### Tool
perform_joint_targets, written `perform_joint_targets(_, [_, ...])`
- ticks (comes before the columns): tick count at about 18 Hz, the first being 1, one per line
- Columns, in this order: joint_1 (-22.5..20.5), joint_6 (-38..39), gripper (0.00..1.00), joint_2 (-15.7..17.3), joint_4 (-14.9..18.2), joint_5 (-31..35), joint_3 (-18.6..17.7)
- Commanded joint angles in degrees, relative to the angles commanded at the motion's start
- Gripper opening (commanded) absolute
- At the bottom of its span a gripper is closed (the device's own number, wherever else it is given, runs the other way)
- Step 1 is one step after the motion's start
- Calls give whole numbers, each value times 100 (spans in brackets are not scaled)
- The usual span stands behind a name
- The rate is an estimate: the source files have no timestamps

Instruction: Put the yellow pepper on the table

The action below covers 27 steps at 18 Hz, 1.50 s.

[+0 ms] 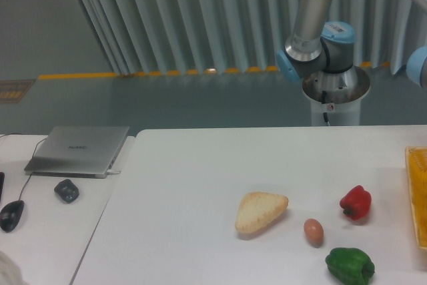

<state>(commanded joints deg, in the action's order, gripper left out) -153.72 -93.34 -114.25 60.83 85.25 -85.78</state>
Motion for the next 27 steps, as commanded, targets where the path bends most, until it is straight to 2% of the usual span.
perform_joint_targets(7, [9,18,100,-167,-80,26,26])
perform_joint_targets(26, [149,387,100,-317,-62,62,-44])
perform_joint_targets(27, [149,387,92,-317,-54,70,-27])
